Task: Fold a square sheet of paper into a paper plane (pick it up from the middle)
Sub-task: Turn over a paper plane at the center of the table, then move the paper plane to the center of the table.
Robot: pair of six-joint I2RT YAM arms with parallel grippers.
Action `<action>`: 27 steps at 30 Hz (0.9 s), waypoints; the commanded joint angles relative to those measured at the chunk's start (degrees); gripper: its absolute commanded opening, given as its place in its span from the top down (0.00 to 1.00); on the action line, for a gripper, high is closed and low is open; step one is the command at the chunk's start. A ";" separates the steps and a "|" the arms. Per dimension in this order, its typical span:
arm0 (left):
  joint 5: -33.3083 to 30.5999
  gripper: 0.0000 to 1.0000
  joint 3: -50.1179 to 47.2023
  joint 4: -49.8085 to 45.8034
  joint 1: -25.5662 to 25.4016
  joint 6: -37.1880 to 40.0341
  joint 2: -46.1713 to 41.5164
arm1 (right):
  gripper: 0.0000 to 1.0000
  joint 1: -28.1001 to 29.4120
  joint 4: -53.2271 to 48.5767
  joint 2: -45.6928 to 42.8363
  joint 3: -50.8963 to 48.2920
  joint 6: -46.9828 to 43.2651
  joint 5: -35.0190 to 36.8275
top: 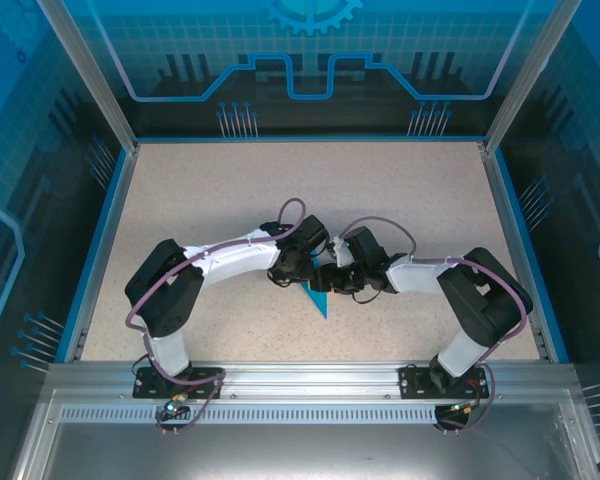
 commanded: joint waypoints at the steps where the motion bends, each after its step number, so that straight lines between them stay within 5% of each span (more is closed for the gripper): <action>1: -0.78 0.85 -0.78 -0.29 0.37 1.13 -1.65 | 0.45 1.38 0.30 -1.86 -0.61 -2.25 -1.22; 19: -0.69 0.84 -1.07 -0.20 0.38 1.00 -2.04 | 0.73 5.52 -10.35 2.66 5.54 -6.24 9.19; 27: -0.61 0.84 -1.48 0.00 0.35 1.01 -2.49 | 0.75 7.32 -15.40 3.43 8.15 -7.54 14.25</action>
